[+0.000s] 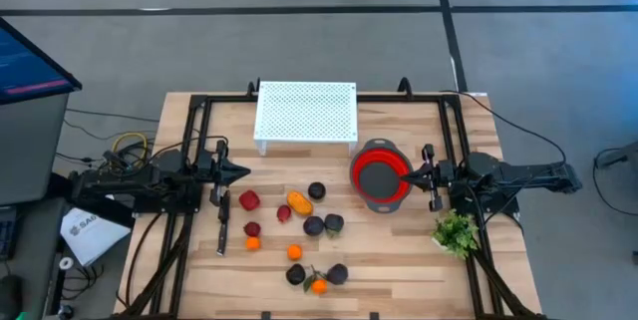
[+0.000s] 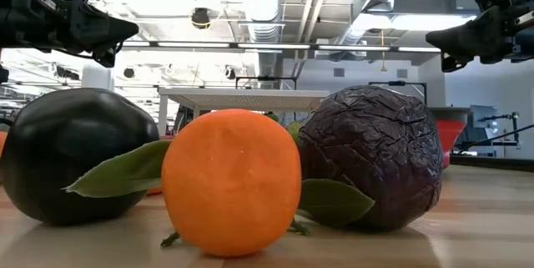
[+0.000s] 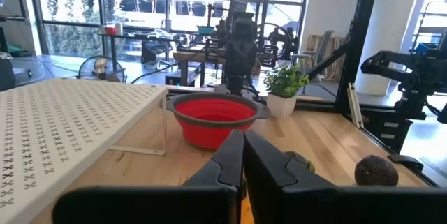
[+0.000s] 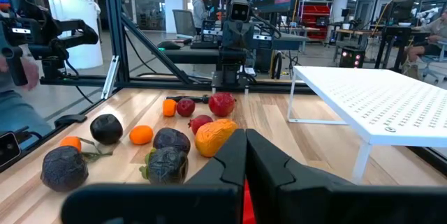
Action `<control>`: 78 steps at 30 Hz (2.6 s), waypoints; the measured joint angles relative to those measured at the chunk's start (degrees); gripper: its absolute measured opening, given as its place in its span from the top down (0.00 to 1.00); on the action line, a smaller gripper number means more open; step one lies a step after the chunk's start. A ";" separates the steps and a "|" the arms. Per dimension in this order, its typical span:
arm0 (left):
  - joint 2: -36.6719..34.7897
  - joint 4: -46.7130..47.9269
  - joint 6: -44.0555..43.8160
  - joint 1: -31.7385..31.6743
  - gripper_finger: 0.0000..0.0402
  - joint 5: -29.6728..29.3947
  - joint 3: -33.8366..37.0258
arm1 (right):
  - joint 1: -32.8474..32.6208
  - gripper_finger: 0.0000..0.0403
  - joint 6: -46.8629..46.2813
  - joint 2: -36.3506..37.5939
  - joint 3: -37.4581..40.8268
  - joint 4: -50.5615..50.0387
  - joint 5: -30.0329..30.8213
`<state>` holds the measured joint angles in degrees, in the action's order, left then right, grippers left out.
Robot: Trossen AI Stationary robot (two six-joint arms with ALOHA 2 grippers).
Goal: Pick & Place Fruit
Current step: Put the red strainer bowl on the shelf
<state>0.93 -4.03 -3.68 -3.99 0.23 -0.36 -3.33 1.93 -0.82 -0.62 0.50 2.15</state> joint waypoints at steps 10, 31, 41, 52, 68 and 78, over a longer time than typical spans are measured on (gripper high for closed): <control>0.00 -0.12 0.00 0.01 0.98 -0.01 0.00 | -0.73 1.00 -1.42 0.21 0.04 16.26 0.25; -0.02 -1.72 0.00 0.02 0.98 0.00 0.00 | -7.99 1.00 -33.69 -36.20 -3.04 42.21 14.36; -0.02 -1.76 -5.80 0.01 0.98 0.00 0.00 | -8.51 0.91 -37.57 -61.74 -26.58 14.59 8.38; -0.02 -2.03 -7.34 0.01 0.98 0.00 0.00 | -3.58 0.58 -48.85 -83.16 -65.36 -69.70 17.77; -0.02 -2.23 -11.73 0.02 0.98 0.00 0.00 | 20.19 0.51 -32.79 -84.34 -58.68 -68.10 9.49; -0.02 -2.49 -11.81 0.02 0.98 -0.02 0.00 | 24.20 0.69 -28.23 -84.48 -53.25 -59.11 4.71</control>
<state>0.91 -6.52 -15.49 -3.97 0.21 -0.36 20.86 -26.30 -85.30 -53.87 -58.60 6.86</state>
